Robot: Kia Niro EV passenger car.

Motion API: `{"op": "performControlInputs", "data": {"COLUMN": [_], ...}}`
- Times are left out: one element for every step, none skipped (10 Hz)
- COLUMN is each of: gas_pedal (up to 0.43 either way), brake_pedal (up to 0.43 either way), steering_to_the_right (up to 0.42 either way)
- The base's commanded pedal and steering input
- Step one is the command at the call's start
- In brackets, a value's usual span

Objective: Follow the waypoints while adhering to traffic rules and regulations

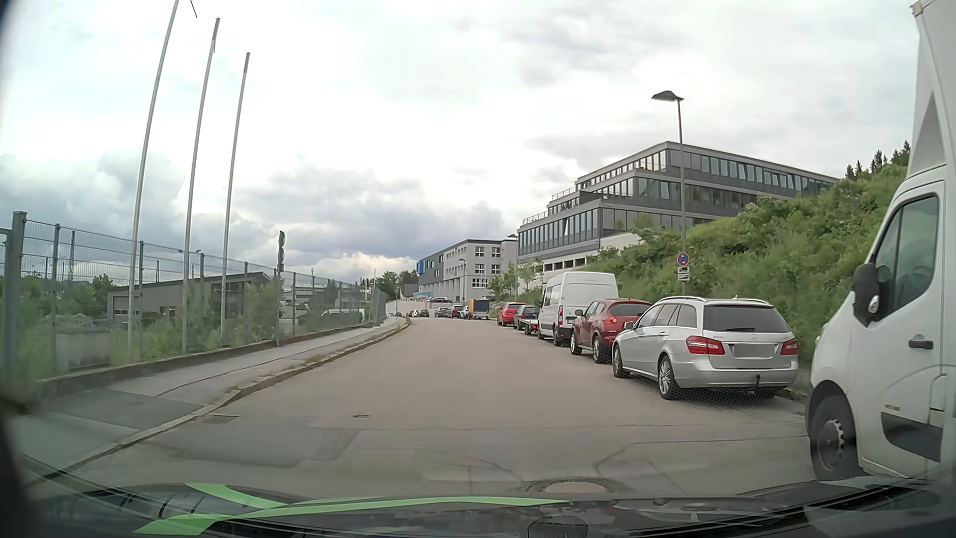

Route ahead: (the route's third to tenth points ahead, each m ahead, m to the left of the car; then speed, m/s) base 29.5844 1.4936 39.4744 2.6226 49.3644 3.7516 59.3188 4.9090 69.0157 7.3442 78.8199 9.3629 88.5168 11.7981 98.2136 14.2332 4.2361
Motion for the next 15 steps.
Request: {"op": "performControlInputs", "data": {"gas_pedal": [0.059,0.059,0.059,0.059,0.059,0.059,0.059,0.059,0.059,0.059,0.059,0.059,0.059,0.059,0.059], "brake_pedal": [0.000,0.000,0.000,0.000,0.000,0.000,0.000,0.000,0.000,0.000,0.000,0.000,0.000,0.000,0.000], "steering_to_the_right": [-0.020,-0.021,-0.021,-0.020,-0.021,-0.022,-0.023,-0.023,-0.024,-0.025,-0.030,-0.031,-0.031,-0.030,-0.023]}}
